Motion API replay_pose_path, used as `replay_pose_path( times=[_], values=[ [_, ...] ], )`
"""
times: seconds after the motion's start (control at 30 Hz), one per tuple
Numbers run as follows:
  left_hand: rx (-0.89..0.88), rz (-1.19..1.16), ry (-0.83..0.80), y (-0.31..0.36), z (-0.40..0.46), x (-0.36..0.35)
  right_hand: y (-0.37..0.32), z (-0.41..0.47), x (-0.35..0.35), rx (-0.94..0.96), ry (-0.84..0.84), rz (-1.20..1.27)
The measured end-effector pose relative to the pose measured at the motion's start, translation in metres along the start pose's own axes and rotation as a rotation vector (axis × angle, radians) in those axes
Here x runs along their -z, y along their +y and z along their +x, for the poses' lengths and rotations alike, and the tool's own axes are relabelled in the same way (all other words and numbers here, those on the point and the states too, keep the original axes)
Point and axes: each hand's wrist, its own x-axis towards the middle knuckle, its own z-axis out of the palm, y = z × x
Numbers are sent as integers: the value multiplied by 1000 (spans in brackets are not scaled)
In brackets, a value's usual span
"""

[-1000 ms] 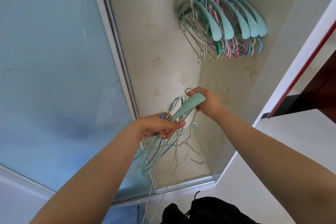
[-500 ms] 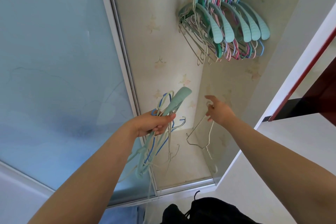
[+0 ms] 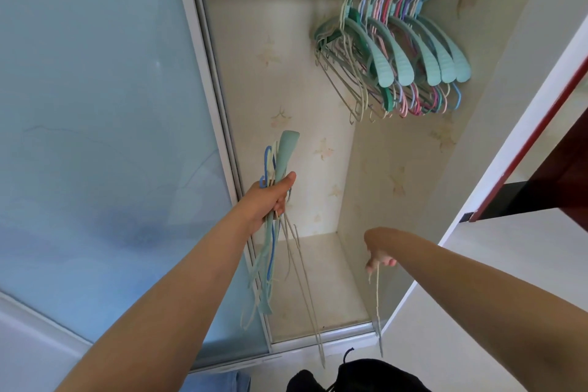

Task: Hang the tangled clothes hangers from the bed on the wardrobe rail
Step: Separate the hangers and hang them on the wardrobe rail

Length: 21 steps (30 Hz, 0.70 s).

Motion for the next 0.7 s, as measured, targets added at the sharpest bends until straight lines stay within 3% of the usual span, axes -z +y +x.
replay_pose_path(
  times=[0.17, 0.33, 0.57, 0.7],
  values=[
    [-6, 33, 0, 8, 5, 1, 11, 1, 2, 48, 5, 154],
    [-4, 45, 30, 9, 9, 1, 7, -9, 24, -32, 323, 73],
    [-17, -12, 85, 13, 14, 2, 13, -28, 54, -156, 455, -57],
    [-6, -93, 7, 16, 16, 7, 20, -35, 82, -79, 695, 156]
  ],
)
